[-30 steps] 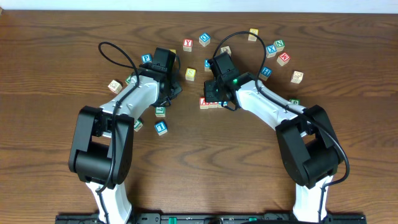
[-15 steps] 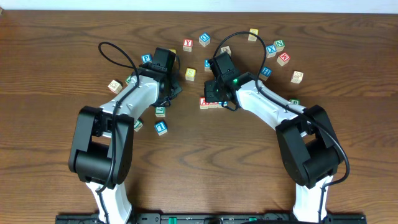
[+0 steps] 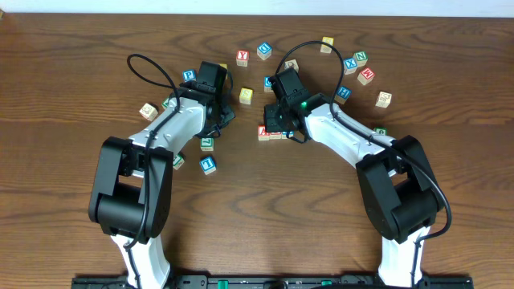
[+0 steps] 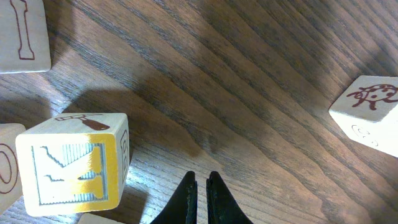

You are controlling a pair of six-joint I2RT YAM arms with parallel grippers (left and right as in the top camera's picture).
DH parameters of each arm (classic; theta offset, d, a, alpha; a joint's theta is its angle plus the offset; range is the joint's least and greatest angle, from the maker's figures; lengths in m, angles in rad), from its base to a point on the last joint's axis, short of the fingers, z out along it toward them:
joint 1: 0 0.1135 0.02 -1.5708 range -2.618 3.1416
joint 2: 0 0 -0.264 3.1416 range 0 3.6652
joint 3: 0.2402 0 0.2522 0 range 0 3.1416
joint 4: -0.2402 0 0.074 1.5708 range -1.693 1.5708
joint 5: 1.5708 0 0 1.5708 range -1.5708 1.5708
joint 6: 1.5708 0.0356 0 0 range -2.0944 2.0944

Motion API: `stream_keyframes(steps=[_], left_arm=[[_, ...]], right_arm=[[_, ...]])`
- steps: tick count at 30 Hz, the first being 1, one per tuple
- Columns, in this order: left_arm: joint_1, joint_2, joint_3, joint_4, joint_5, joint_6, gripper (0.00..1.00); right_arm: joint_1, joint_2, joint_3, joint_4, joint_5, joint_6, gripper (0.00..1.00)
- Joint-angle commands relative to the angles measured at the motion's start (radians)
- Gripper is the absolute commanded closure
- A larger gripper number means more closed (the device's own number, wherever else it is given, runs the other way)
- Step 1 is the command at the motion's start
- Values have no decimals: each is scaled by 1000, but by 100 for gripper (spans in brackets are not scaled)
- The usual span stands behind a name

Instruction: Spell out AI2

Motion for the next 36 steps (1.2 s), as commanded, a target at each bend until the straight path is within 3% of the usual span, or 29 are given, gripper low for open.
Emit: stream_keyframes(steps=[1, 25, 36], left_arm=[[2, 6, -14, -3, -16, -2, 92], [2, 6, -14, -3, -16, -2, 92], [2, 6, -14, -3, -16, -2, 93]], right_arm=[[4, 9, -2, -3, -6, 14, 99], [0, 9, -2, 24, -11, 10, 98], [-74, -5, -1, -13, -9, 11, 95]])
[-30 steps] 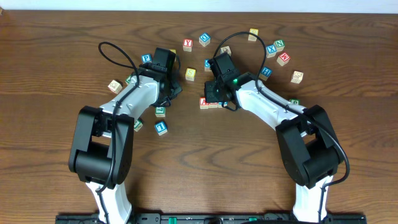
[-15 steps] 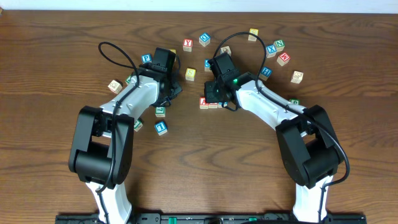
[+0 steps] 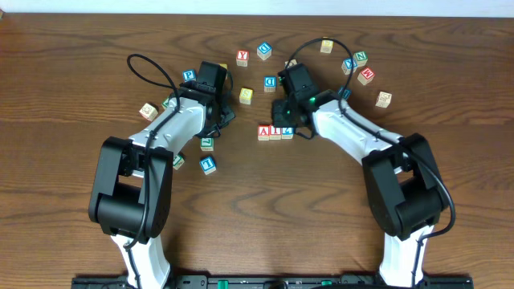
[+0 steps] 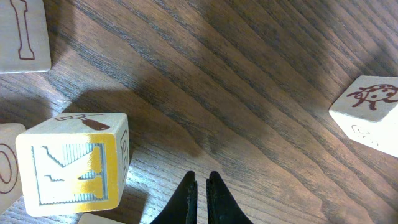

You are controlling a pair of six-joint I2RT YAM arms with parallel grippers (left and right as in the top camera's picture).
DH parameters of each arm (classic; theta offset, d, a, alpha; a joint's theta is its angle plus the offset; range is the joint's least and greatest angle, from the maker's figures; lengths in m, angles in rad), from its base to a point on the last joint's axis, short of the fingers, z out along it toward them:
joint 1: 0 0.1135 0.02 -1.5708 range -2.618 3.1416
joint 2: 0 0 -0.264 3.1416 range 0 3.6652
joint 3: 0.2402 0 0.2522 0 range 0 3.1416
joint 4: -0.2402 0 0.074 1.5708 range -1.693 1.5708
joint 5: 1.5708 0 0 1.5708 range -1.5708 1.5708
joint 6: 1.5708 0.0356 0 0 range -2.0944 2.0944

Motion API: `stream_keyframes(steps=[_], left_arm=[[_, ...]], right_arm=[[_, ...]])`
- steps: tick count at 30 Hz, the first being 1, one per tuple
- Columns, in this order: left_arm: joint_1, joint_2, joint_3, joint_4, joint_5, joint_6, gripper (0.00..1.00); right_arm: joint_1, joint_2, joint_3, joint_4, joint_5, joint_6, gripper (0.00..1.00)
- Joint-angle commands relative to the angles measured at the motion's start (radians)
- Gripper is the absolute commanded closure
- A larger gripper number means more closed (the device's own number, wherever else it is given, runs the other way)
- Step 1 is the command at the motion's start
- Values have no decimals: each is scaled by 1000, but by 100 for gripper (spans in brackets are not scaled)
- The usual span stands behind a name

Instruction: Spell out AI2

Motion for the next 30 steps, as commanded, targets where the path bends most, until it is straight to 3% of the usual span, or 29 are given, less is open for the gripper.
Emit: stream_keyframes(steps=[1, 30], left_arm=[[2, 6, -14, -3, -16, -2, 93], [2, 6, -14, -6, -16, -2, 92]], right_arm=[[-20, -5, -1, -17, 5, 11, 95], [-6, -5, -2, -50, -3, -15, 98]])
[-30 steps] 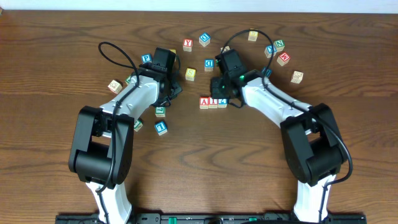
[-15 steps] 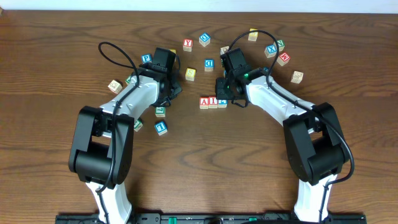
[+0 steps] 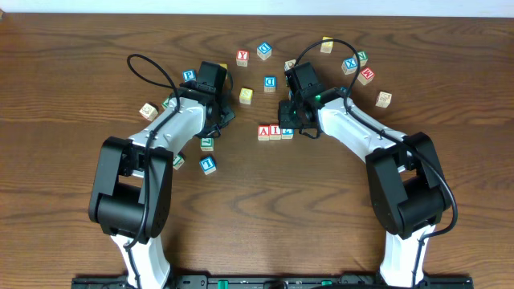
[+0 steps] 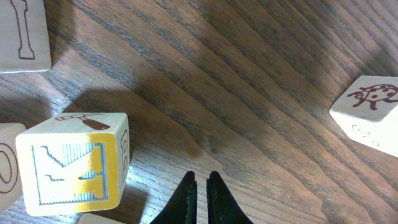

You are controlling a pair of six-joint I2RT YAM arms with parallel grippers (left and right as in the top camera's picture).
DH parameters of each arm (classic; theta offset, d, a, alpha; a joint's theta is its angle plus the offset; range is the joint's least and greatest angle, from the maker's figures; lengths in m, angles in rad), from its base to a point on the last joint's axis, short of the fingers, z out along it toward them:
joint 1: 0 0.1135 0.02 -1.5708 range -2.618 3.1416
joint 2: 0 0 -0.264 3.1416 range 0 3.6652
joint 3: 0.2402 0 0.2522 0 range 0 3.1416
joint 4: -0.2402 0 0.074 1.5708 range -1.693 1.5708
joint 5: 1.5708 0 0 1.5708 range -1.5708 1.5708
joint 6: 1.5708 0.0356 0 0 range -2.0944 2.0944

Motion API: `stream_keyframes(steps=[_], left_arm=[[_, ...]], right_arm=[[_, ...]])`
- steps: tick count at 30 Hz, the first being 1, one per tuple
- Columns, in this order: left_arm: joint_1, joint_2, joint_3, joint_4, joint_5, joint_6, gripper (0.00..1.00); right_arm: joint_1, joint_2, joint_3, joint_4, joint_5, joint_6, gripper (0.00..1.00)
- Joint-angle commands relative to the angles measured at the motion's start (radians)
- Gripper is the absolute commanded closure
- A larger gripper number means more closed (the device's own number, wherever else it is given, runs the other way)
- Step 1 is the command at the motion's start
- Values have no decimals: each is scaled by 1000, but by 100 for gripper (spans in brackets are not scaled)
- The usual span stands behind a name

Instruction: Spell out AI2

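Three blocks lie side by side in the overhead view: a red A block (image 3: 263, 132), an I block (image 3: 275, 131) and a blue 2 block (image 3: 287, 130). My right gripper (image 3: 291, 114) hangs just behind the 2 block, apart from it; its jaws cannot be made out from above. My left gripper (image 3: 227, 113) rests left of the row. In the left wrist view, the left gripper (image 4: 201, 181) is shut on nothing over bare wood, beside a yellow K block (image 4: 71, 163).
Loose blocks lie scattered behind the row: a yellow one (image 3: 246, 95), a blue D (image 3: 270, 81), a red Y (image 3: 242, 58), an X (image 3: 350, 63) and a tan one (image 3: 384, 99). A green block (image 3: 207, 144) and a blue block (image 3: 209, 164) lie by the left arm. A ladybug block (image 4: 367, 109) lies right of the left gripper.
My right gripper has drawn back a little, up and to the right, away from the row. The three blocks lie as before. The left arm has not moved.
At first my right gripper was over the right end of the row, hiding the last block. Then it stood just behind the row with A, I and 2 all showing. Now it is slightly farther off. The left gripper stayed shut and still.
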Motion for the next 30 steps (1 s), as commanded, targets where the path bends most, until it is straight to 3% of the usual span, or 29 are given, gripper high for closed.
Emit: stream_keyframes(steps=[1, 14, 20, 30], left_arm=[[2, 6, -14, -5, -16, -2, 93], [2, 6, -14, -5, -16, -2, 93], [2, 6, -14, -6, -16, -2, 93], [2, 6, -14, -6, -16, -2, 92]], right_arm=[[18, -5, -2, 0, -2, -14, 98], [19, -5, -2, 22, -2, -58, 94], [29, -5, -2, 22, -10, -81, 99], [37, -5, -2, 11, -10, -81, 99]])
